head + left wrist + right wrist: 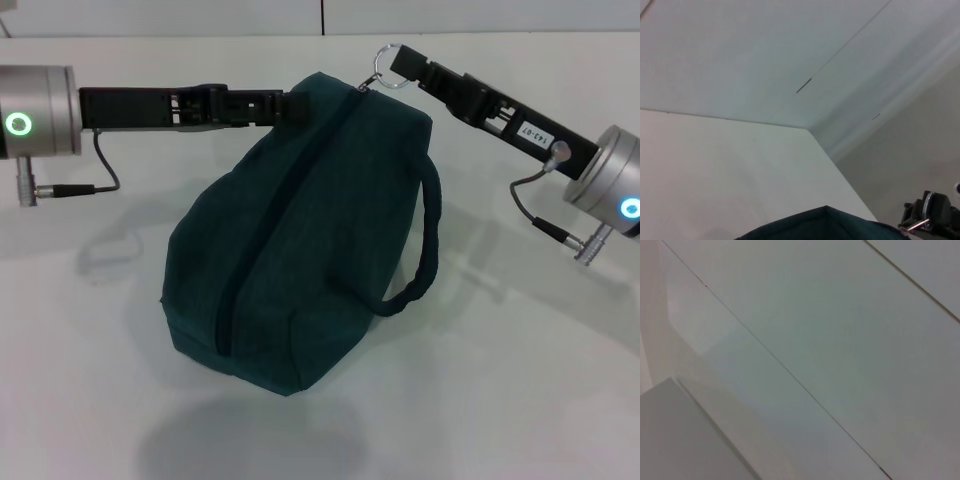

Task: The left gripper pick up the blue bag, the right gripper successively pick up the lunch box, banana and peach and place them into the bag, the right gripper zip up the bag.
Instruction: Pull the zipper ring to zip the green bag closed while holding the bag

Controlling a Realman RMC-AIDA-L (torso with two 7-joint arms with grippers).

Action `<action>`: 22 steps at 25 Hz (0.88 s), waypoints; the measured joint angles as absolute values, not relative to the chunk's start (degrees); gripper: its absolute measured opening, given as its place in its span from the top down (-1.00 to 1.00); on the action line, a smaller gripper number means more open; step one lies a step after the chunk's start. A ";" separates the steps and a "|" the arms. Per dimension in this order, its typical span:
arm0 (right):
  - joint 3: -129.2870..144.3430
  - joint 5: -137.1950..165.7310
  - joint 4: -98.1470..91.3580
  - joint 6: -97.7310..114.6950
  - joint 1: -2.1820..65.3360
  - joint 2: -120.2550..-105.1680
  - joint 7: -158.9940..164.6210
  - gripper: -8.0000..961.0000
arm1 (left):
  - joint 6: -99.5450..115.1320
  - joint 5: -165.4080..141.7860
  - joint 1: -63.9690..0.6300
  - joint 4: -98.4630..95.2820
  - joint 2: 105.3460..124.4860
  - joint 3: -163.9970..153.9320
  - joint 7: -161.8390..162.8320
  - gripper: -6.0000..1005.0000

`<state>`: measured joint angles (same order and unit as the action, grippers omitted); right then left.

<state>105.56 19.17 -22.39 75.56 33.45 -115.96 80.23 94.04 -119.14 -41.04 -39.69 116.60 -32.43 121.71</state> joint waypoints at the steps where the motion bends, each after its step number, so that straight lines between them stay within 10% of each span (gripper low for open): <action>1: 105.55 19.11 -22.35 75.65 33.38 -115.98 80.08 0.83 | 93.97 -119.14 -41.07 -39.70 116.60 -32.69 121.74 -0.60; 10: 105.47 18.99 -22.32 75.85 33.09 -116.02 79.92 0.83 | 92.57 -119.25 -41.11 -40.71 116.15 -38.84 127.62 -0.59; 22: 105.68 18.96 -22.32 76.08 32.90 -116.18 79.89 0.82 | 92.45 -118.83 -40.73 -41.06 116.43 -38.67 127.80 0.08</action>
<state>105.68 18.96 -22.32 76.08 32.90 -116.18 79.89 92.45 -118.83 -40.73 -41.06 116.43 -38.67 127.80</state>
